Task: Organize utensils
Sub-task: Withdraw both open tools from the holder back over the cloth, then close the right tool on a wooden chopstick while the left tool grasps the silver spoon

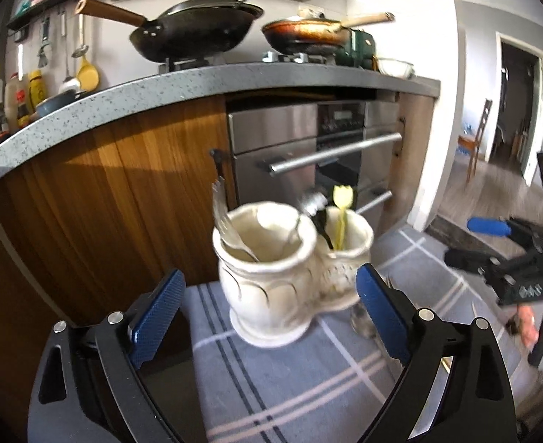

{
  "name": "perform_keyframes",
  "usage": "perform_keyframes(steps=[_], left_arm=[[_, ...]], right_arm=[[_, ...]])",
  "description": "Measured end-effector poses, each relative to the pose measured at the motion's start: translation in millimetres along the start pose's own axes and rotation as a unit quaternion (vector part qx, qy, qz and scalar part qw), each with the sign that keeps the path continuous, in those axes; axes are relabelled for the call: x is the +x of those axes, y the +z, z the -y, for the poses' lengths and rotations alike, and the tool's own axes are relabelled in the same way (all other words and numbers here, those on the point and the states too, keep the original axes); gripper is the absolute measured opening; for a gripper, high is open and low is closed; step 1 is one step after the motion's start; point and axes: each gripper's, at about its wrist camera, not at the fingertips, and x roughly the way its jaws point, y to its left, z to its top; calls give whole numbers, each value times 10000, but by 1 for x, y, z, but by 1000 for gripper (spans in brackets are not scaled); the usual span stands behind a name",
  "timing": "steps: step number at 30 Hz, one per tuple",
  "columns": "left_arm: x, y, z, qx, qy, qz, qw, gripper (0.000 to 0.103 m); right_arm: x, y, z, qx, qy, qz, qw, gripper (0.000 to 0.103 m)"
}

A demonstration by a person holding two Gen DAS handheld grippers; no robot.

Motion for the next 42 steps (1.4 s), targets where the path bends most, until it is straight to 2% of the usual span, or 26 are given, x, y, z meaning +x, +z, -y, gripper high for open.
perform_keyframes(steps=[6, 10, 13, 15, 18, 23, 28, 31, 34, 38, 41, 42], left_arm=[[-12, -16, 26, 263, -303, -150, 9991, 94], [-13, -34, 47, 240, -591, -302, 9975, 94], [-7, -45, 61, 233, -654, -437, 9966, 94], [-3, -54, 72, 273, -700, -537, 9957, 93], [4, -64, 83, 361, -705, -663, 9947, 94], [19, -73, 91, 368, -662, -874, 9933, 94], [33, -77, 90, 374, -634, -1049, 9918, 93], [38, -76, 90, 391, -631, -1074, 9914, 93], [48, -76, 91, 337, -665, -1157, 9905, 93], [64, -80, 93, 254, -748, -1347, 9877, 93], [76, -83, 94, 192, -813, -1498, 9852, 89], [80, -83, 94, 161, -826, -1552, 9843, 81]], right_arm=[[-15, -20, 27, 382, -191, -223, 9988, 97], [-30, -55, 50, 763, -424, -554, 9946, 97], [-36, -81, 60, 881, -571, -839, 9909, 95], [-37, -99, 64, 925, -670, -1068, 9877, 90], [-33, -118, 68, 1065, -644, -1367, 9828, 77], [-23, -127, 65, 1152, -557, -1623, 9784, 46], [-8, -137, 61, 1070, -560, -1999, 9723, 34], [-6, -139, 55, 867, -698, -1990, 9737, 28], [-1, -136, 52, 605, -879, -1950, 9750, 11], [4, -133, 59, 683, -768, -1839, 9776, 6], [2, -130, 66, 947, -585, -1664, 9798, 5], [0, -129, 68, 1011, -562, -1585, 9806, 5]])
